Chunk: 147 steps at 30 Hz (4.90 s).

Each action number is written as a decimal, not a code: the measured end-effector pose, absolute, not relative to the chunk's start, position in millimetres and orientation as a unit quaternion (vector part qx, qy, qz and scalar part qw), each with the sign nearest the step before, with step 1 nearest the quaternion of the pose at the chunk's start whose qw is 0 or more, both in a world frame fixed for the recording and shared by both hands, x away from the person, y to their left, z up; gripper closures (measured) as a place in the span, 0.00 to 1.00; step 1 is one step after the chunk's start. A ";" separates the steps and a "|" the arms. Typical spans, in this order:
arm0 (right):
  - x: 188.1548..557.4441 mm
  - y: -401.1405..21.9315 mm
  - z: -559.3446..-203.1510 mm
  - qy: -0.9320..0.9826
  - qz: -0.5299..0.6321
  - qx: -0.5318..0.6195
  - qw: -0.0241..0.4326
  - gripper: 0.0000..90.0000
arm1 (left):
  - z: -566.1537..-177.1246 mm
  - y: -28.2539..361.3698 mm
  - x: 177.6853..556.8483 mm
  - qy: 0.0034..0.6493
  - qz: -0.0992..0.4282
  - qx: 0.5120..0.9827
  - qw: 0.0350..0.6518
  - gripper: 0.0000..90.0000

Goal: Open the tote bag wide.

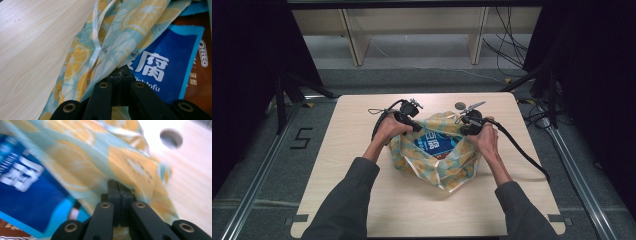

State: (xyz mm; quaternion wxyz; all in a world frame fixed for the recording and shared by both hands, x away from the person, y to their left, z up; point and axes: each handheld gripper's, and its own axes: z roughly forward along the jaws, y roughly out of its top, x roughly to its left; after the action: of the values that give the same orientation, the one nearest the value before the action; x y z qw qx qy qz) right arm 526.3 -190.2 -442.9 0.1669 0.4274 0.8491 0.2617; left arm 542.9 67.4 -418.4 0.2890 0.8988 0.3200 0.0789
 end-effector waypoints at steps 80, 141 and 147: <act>546.2 -212.7 -439.8 0.841 0.303 0.426 0.142 0.97 | -427.4 105.5 471.1 0.319 0.102 0.884 0.326 0.65; 392.5 -266.7 -423.8 0.823 0.396 0.395 0.101 0.40 | -440.6 163.8 335.1 0.334 0.133 0.845 0.397 0.25; 383.2 -267.6 -428.2 0.822 0.396 0.399 0.097 0.39 | -446.0 172.1 327.3 0.342 0.137 0.840 0.400 0.24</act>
State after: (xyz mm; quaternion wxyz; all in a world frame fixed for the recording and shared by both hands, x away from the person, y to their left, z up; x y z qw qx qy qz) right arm 383.2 -267.6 -428.2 0.0973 0.3988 0.8216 0.3956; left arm 327.3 172.1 -446.0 0.3995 0.8396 0.3418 0.1368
